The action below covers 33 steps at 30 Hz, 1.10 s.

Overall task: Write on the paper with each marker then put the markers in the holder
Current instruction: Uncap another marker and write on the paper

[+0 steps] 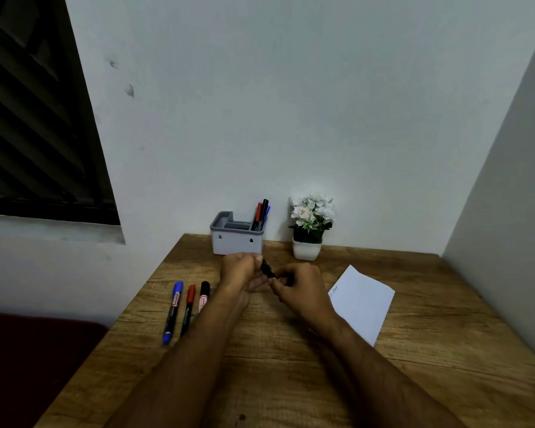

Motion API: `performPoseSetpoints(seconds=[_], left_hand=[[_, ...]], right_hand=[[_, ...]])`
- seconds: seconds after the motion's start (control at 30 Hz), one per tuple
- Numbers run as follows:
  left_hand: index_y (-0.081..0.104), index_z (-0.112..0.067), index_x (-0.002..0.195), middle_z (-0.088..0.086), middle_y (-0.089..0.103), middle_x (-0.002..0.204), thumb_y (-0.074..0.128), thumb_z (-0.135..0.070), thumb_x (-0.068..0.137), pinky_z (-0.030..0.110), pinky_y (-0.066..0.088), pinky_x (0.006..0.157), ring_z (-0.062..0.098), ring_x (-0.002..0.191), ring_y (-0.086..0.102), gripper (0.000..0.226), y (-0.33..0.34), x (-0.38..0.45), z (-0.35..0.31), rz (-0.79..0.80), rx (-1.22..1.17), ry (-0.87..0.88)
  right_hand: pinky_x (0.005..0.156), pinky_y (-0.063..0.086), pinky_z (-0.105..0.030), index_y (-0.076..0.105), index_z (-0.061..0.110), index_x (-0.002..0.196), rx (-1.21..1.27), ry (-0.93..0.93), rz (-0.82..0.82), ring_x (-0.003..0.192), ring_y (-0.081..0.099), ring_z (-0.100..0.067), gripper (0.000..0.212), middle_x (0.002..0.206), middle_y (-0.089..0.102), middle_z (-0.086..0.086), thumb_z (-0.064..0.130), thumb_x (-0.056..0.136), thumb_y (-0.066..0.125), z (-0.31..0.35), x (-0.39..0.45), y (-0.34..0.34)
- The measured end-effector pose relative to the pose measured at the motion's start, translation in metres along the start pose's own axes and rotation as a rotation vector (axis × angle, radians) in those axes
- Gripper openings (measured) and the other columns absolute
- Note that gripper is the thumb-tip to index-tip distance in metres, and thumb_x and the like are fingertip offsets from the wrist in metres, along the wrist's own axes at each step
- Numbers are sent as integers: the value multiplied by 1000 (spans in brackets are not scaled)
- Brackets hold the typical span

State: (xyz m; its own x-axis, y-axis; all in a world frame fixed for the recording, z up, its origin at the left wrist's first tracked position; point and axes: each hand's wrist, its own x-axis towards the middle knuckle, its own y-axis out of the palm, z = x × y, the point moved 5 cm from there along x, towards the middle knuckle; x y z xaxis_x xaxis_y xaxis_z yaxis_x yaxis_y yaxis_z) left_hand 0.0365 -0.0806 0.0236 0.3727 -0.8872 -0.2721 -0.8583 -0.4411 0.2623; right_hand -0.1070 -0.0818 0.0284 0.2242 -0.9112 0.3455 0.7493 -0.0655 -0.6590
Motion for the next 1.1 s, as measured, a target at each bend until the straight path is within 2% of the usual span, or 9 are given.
performPoseSetpoints(seconds=[0.1, 0.17, 0.27, 0.43, 0.57, 0.7, 0.9, 1.0, 1.1], left_hand=[[65, -3, 97, 14, 71, 85, 60, 0, 94, 38, 60, 70, 24, 73, 69, 6, 7, 1, 5, 35, -47, -36], [66, -1, 92, 14, 69, 80, 61, 2, 93, 36, 60, 63, 24, 70, 67, 6, 9, 4, 6, 6, -92, -14], [66, 3, 92, 15, 65, 77, 59, 6, 93, 31, 60, 54, 23, 66, 63, 7, 18, 2, 11, 12, -196, -26], [69, -3, 91, 12, 70, 85, 63, 0, 90, 35, 61, 74, 19, 73, 69, 7, -8, 17, -1, -183, -387, 22], [72, -10, 90, 8, 74, 91, 79, -12, 81, 37, 61, 80, 18, 81, 71, 12, -12, 32, -14, -212, 218, 266], [71, -17, 83, -4, 70, 75, 89, -30, 69, 26, 56, 67, 10, 70, 67, 27, 23, 20, 4, -82, 719, 523], [69, -18, 84, -5, 66, 78, 87, -35, 71, 30, 55, 68, 9, 74, 62, 28, 40, 12, 24, -1, 993, 584], [70, -17, 89, -4, 67, 81, 87, -34, 71, 31, 55, 70, 10, 76, 62, 30, 40, 13, 29, 13, 1043, 586], [69, -18, 91, -5, 67, 84, 85, -35, 73, 30, 55, 71, 10, 79, 62, 30, 40, 11, 31, 14, 1068, 623]], right_hand=[[67, 55, -31, 83, 19, 101, -13, 0, -29, 75, 68, -8, 15, 85, 80, 2, 28, 91, 76, -2, -1, -5], [63, 47, -23, 83, 16, 103, 10, 10, 6, 70, 65, -5, 16, 87, 80, 0, 25, 95, 73, -3, -2, -5], [62, 48, -37, 81, 7, 83, 12, 90, 39, 65, 67, -23, 27, 73, 76, -10, 25, 98, 69, -4, 3, -7], [63, 51, -35, 81, 2, 82, 51, 216, 123, 63, 66, -23, 28, 73, 75, -16, 23, 98, 70, -29, 2, -27], [61, 50, -38, 77, -2, 74, 126, 223, -5, 59, 63, -15, 36, 68, 74, -19, 24, 97, 70, -57, -11, -46], [55, 44, -18, 73, 16, 59, 212, 167, -75, 49, 61, -1, 37, 51, 68, 6, 19, 96, 72, -52, -11, -53], [52, 54, -24, 80, 3, 88, 388, 204, -122, 56, 70, -12, 4, 71, 78, -11, 4, 90, 77, -59, -17, -74], [54, 57, -32, 73, 7, 110, 573, 221, -136, 60, 72, -26, 22, 79, 78, -20, -4, 92, 72, -64, -18, -76], [59, 61, -38, 73, 11, 113, 708, 195, -132, 66, 73, -33, 25, 86, 75, -25, -6, 100, 59, -66, -18, -78]])
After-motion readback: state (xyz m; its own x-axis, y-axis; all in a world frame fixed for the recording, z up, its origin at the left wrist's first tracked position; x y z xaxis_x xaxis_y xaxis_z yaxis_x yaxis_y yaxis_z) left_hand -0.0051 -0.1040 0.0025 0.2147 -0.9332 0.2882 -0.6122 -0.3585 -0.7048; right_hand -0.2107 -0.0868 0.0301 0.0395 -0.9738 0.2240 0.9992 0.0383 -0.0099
